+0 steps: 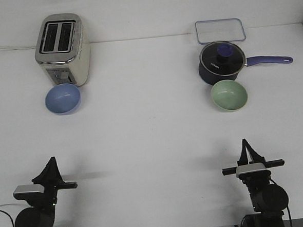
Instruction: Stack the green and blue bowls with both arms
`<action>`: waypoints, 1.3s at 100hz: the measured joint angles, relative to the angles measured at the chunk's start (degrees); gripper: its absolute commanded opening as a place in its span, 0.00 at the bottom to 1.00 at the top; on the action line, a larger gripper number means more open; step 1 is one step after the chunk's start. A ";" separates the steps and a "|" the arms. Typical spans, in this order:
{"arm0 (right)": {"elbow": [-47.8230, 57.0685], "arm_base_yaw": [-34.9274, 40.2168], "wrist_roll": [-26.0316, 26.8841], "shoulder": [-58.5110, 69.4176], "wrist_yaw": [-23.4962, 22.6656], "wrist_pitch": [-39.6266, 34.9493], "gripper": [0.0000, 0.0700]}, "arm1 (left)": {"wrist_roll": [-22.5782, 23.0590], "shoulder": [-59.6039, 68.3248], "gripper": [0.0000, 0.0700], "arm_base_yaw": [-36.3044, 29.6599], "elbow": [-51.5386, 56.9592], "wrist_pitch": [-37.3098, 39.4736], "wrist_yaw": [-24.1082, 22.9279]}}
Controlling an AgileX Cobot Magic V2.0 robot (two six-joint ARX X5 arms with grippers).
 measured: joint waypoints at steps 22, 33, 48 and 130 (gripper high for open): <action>0.00 0.02 5.25 0.00 0.00 5.31 0.00 | 0.00 0.00 0.02 0.00 0.00 0.00 0.00; 0.00 0.02 7.63 0.00 0.17 5.53 0.00 | 0.00 0.00 0.02 0.00 0.00 0.00 0.00; 0.00 0.02 12.17 0.00 0.22 5.38 0.00 | 0.00 0.00 0.02 0.00 0.00 0.00 0.00; 53.53 -0.39 30.60 46.71 7.37 -33.62 0.75 | 0.00 0.00 0.02 0.00 0.00 0.00 0.00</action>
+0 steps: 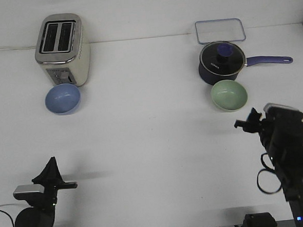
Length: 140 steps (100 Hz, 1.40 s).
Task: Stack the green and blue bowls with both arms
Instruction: 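Reach the right gripper to the pale green bowl and grasp its rim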
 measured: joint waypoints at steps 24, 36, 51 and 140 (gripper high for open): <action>13.29 -1.60 -2.25 20.70 -1.95 -3.02 0.75 | 0.00 0.00 0.02 0.00 0.00 0.00 0.00; 17.14 -4.44 -3.17 30.05 -3.39 -3.02 0.75 | 0.00 0.00 0.02 0.00 0.00 0.00 0.00; 20.81 -7.63 -3.74 41.09 -6.25 -3.10 0.75 | 0.02 0.00 0.02 0.00 0.00 0.00 0.00; 30.71 -10.05 -7.17 61.94 -13.94 -6.47 0.00 | 0.00 0.00 0.02 0.00 0.00 0.00 0.00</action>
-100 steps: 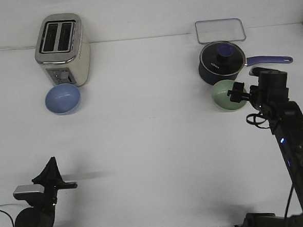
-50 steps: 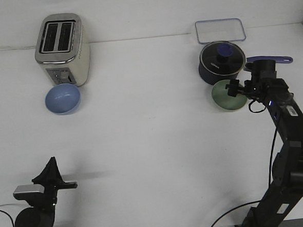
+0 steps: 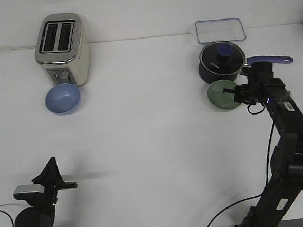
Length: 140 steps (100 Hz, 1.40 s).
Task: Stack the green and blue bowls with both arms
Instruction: 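Reach the right gripper to the pale green bowl and grasp its rim, then carry the green bowl toward the table center and lower it down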
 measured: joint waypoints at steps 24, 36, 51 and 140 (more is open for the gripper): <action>-0.17 0.02 -0.77 -3.28 -1.33 -5.25 0.00 | 0.00 0.00 0.02 0.00 0.00 0.00 0.02; -0.28 0.04 -1.09 -9.20 -6.25 -7.28 0.00 | 0.02 0.00 0.02 0.00 0.00 0.00 0.00; -0.24 2.38 -1.11 -19.34 -10.45 -8.11 0.00 | 0.02 0.00 0.02 0.00 0.00 0.00 0.00; -26.43 44.74 9.62 -23.04 -5.42 7.15 0.00 | 0.02 0.00 0.02 0.00 0.00 0.00 0.00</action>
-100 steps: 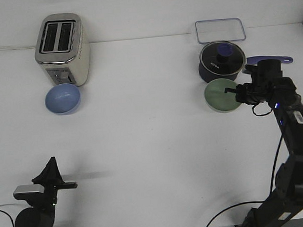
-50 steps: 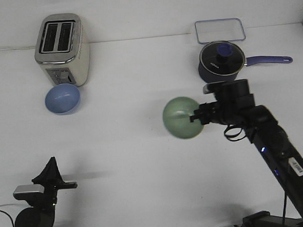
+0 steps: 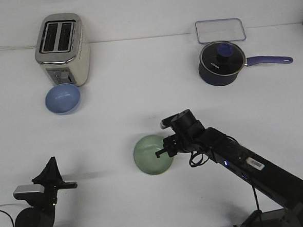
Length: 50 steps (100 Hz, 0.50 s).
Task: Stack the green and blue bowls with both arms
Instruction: 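Carry the green bowl toward the table center and lower it down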
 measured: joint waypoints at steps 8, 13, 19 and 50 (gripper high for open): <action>0.00 0.37 -0.02 2.23 0.11 -0.39 0.00 | 0.00 0.00 0.02 0.00 0.00 0.02 0.02; 0.00 0.44 -0.15 3.08 0.28 -0.26 0.00 | -0.02 0.00 0.02 0.00 0.00 0.04 0.00; 0.00 0.63 -0.39 3.56 0.42 -0.33 0.00 | 0.00 0.00 0.02 0.00 0.00 0.37 0.00; 0.00 0.33 -1.05 3.69 1.44 -0.28 0.44 | -0.02 0.00 0.02 0.00 0.00 1.20 0.00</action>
